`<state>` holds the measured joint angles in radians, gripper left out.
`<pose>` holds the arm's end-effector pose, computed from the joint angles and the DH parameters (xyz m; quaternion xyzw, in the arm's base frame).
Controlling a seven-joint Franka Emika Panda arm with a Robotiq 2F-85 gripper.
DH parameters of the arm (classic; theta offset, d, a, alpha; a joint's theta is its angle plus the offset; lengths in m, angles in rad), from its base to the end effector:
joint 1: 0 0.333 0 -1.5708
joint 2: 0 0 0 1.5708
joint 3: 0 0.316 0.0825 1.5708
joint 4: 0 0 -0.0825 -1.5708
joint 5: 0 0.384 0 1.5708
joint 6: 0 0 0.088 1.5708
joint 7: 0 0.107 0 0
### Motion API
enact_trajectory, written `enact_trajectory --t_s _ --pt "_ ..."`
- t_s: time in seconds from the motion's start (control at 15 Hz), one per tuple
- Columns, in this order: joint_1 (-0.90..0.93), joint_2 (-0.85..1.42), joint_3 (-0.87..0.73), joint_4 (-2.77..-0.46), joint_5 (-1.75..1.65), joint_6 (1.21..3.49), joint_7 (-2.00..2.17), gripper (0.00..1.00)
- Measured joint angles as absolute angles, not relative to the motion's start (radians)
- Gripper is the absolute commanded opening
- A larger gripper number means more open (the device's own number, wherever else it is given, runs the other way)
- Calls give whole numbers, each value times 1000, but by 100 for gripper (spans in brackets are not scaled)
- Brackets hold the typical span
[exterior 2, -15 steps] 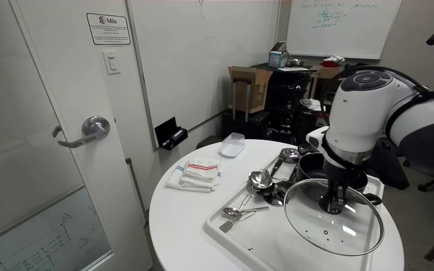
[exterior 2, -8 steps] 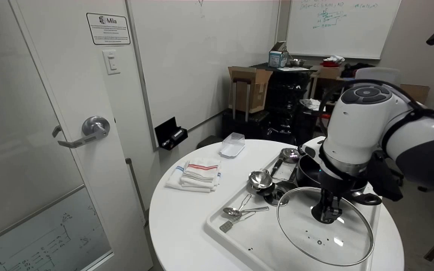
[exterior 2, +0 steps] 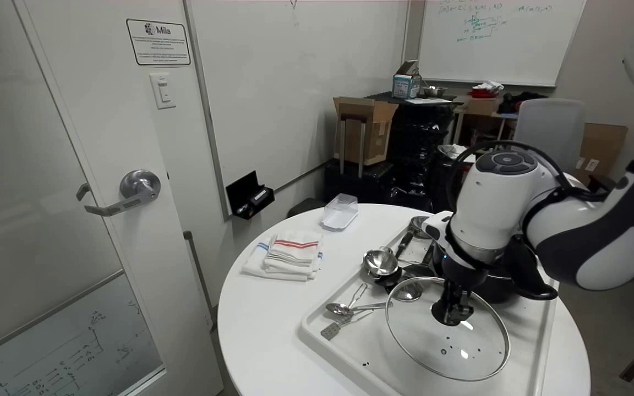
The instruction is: Put the lid on the tray
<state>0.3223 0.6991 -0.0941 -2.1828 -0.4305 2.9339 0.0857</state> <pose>0.5140 0.1424 0.0681 0.9542 0.2878 0.0331 0.0747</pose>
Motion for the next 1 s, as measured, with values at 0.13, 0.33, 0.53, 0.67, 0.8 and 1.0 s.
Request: enact_trajectory --t_s 0.13,0.33,0.53,0.67,0.8,1.0 --pt "297 744 -93 -2139 -426 2937 44 25" --pt "263 803 -89 -2083 -424 2937 -9 25" --pt "245 847 -84 -2051 -424 2937 -50 25" --pt "240 864 -83 -2041 -424 2937 -67 25" --pt "237 864 -80 -2038 -424 2937 -81 25" --pt "237 864 -79 -2038 -424 2937 -95 46"
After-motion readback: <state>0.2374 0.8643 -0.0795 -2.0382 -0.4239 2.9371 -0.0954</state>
